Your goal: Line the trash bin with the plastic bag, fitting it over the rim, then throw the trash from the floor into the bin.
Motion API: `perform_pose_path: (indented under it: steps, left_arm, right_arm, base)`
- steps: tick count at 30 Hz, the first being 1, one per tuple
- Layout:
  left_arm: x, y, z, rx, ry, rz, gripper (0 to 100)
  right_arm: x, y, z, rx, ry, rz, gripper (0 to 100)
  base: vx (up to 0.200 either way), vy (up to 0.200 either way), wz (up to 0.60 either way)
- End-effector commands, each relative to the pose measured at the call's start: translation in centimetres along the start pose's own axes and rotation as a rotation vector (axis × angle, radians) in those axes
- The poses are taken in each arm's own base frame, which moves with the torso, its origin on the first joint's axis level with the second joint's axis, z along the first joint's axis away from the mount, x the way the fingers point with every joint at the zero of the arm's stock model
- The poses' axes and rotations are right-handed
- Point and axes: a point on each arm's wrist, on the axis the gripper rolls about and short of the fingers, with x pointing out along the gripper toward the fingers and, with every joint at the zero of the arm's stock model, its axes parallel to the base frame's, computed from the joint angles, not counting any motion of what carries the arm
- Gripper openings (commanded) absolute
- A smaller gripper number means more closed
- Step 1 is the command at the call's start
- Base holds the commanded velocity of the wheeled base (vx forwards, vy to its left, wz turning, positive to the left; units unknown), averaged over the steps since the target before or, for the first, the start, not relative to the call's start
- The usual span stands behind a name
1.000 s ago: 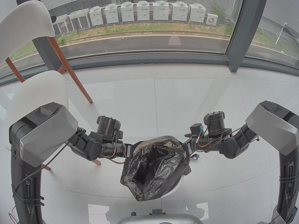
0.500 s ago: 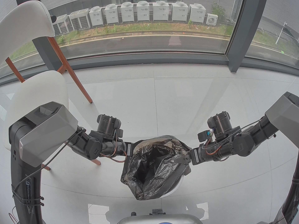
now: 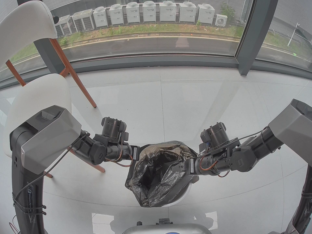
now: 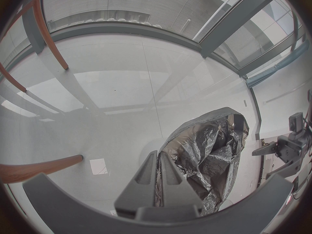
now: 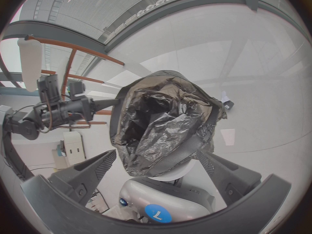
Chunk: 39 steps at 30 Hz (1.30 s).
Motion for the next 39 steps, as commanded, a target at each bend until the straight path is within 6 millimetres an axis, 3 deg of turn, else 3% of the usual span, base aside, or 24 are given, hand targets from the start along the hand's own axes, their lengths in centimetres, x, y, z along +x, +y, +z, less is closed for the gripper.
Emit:
perform_pose_path:
  steps: [1,10,39]
  left_arm:
    - [0.2,0.1,0.0,0.0,0.001,-0.001,0]
    - [1.0,0.1,-0.3,0.001,0.006,-0.002,0]
    - [1.8,0.4,-0.5,-0.002,0.01,0.015,0]
  right_arm:
    - [1.8,-0.2,-1.0,-0.007,0.031,-0.044,100]
    - [2.9,-0.5,-2.1,-0.012,0.04,-0.127,100]
    - [5.7,0.3,-2.5,-0.042,0.008,-0.097,100]
  base:
    - [0.0,0.0,0.0]
    - [0.0,0.0,0.0]
    - [0.0,0.0,0.0]
